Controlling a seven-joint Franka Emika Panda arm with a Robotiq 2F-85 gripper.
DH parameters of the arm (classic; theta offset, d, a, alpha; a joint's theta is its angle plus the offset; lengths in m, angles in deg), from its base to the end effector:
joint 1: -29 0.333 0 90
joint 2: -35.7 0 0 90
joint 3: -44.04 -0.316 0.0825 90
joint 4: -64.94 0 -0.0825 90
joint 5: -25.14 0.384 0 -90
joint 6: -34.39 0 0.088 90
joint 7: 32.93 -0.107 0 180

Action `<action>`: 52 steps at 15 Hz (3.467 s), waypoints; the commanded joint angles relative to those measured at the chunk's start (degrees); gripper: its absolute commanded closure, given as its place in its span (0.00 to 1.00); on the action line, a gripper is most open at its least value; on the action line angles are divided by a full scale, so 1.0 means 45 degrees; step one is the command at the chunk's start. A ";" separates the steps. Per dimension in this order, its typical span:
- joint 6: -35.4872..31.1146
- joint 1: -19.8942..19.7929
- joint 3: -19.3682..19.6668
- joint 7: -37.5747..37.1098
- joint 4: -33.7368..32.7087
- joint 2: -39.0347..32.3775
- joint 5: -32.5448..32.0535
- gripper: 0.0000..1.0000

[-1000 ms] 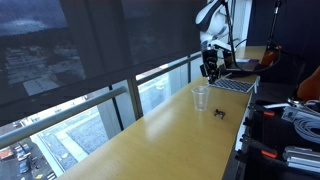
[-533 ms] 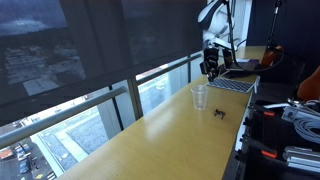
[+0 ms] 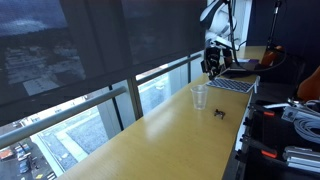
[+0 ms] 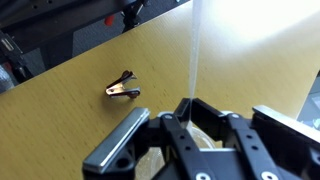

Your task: Put the straw in the plastic cup

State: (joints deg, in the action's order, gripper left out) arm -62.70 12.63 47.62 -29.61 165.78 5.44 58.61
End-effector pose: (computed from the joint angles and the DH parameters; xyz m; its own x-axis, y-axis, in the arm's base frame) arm 0.5801 -0.1521 0.2470 0.7755 -0.3132 -0.5481 -0.5797 -0.6971 -0.4219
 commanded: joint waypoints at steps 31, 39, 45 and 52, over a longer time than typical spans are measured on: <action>0.1055 -0.0375 0.0126 0.0243 -0.1688 -0.1497 0.1278 0.56; 0.1330 -0.0205 0.0030 0.0744 -0.1736 -0.1206 0.1075 0.00; 0.1120 0.0952 -0.0285 0.1694 -0.0494 0.0036 0.0067 0.00; 0.2169 0.2556 -0.0437 0.1783 -0.0112 0.2319 -0.4076 0.00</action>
State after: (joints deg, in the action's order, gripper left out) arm -55.49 22.61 45.83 -22.46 163.69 10.55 47.12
